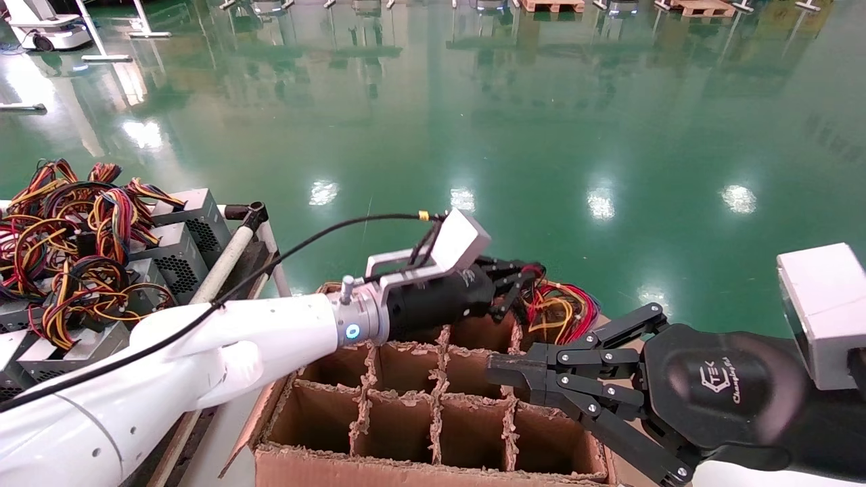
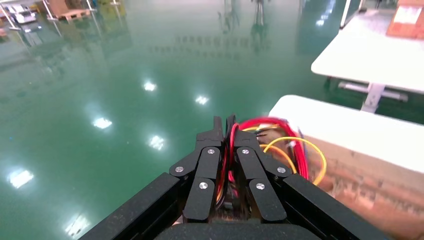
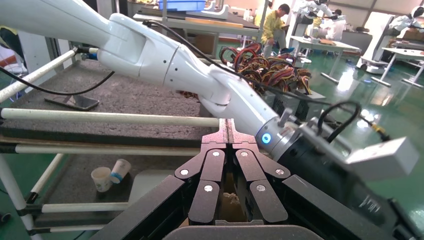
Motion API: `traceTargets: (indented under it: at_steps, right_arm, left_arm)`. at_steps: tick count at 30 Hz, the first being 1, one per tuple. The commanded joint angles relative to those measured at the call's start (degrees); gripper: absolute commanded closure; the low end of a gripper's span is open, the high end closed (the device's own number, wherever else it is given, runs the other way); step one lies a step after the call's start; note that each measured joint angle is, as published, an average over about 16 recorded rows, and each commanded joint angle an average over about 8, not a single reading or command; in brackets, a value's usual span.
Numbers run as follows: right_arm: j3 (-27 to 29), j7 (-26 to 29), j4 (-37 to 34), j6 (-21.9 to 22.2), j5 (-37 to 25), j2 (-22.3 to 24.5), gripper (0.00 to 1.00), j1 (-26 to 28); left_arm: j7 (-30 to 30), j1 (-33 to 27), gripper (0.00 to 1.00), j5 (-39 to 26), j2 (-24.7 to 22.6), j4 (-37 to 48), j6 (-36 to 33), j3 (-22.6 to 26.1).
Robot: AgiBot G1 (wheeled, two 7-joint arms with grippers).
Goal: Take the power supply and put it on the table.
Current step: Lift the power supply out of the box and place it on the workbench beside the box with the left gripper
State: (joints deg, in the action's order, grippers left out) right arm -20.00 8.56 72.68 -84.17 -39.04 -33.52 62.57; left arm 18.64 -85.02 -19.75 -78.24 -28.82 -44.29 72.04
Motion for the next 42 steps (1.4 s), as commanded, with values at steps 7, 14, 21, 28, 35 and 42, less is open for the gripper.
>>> traceTargets:
  at_steps: [7, 14, 21, 28, 35, 42]
  right_arm:
    - [0.0, 0.0, 0.0, 0.0, 0.0, 0.0, 1.0, 0.0]
    - [0.0, 0.0, 0.0, 0.0, 0.0, 0.0, 1.0, 0.0]
    - [0.0, 0.0, 0.0, 0.0, 0.0, 0.0, 1.0, 0.0]
    - [0.0, 0.0, 0.0, 0.0, 0.0, 0.0, 1.0, 0.0]
    - [0.0, 0.0, 0.0, 0.0, 0.0, 0.0, 1.0, 0.0]
    - [0.0, 0.0, 0.0, 0.0, 0.0, 0.0, 1.0, 0.0]
  left_arm:
    - [0.2, -2.1, 1.0, 4.3, 0.2, 0.5, -1.7, -0.6]
    - [0.4, -4.2, 1.0, 7.1, 0.3, 1.3, -4.0, -0.9]
    - [0.6, -6.0, 1.0, 9.7, 0.4, 1.8, -6.2, -1.1]
    - [0.3, -7.4, 1.0, 12.1, 0.4, 2.4, -7.2, -1.2]
    - [0.3, -9.4, 1.0, 14.2, 0.4, 2.9, -7.6, -1.3]
    - [0.5, -11.5, 1.0, 16.1, 0.4, 3.7, -7.9, -1.3]
